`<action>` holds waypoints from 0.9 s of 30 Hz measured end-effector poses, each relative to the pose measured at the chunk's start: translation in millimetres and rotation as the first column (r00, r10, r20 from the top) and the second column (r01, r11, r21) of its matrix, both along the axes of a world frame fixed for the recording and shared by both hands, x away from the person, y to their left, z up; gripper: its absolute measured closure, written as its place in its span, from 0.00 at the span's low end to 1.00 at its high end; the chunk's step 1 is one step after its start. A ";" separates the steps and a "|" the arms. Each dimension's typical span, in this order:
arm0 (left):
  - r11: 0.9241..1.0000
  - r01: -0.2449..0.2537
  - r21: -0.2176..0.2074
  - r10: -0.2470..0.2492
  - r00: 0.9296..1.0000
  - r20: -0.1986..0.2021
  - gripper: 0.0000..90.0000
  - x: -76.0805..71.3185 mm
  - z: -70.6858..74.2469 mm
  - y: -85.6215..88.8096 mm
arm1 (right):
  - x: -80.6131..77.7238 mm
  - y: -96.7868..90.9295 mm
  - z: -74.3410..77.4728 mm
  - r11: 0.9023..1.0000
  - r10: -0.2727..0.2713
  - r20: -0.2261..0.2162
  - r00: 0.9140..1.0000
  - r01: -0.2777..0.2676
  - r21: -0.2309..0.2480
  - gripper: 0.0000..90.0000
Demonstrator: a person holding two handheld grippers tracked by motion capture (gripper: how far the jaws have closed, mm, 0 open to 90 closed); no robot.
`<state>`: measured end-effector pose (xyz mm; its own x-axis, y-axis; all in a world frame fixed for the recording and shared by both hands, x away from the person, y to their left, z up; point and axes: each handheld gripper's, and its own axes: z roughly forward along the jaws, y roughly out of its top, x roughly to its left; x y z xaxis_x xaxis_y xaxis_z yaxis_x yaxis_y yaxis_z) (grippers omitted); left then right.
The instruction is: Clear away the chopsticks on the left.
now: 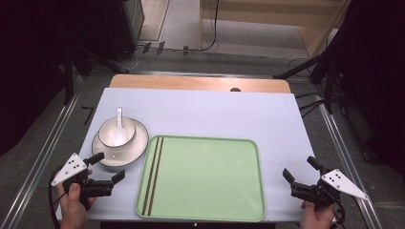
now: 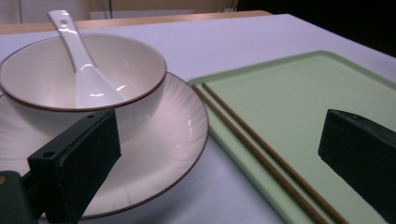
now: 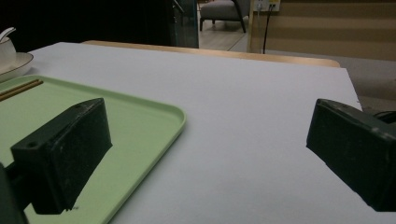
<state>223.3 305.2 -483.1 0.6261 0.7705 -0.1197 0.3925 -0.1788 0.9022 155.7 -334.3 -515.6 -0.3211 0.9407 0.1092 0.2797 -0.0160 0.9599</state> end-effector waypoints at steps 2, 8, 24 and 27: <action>1.000 -0.005 0.002 0.005 1.000 -0.001 0.00 0.2 -1.2 6.3 | -0.5 -0.6 0.0 1.000 -0.003 -0.002 1.000 0.003 0.002 0.00; 0.999 -0.016 0.028 0.016 1.000 0.001 0.00 1.0 -5.0 22.6 | -1.1 -4.8 0.0 1.000 -0.015 0.002 1.000 0.015 -0.002 0.00; 0.997 -0.072 -0.034 0.072 0.997 0.009 0.00 2.6 -5.4 63.7 | -4.8 -14.4 -0.9 1.000 -0.017 0.014 1.000 0.017 0.012 0.00; 0.996 -0.080 -0.044 0.081 0.997 0.006 0.00 2.6 -5.7 69.0 | -4.8 -15.1 -1.0 1.000 -0.024 0.017 1.000 0.024 0.014 0.00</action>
<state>225.9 374.2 -488.8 0.5633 0.8126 -0.1498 0.3966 -0.1069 0.9118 150.9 -349.4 -516.6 -0.3007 0.9465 0.1170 0.2624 -0.0358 0.9643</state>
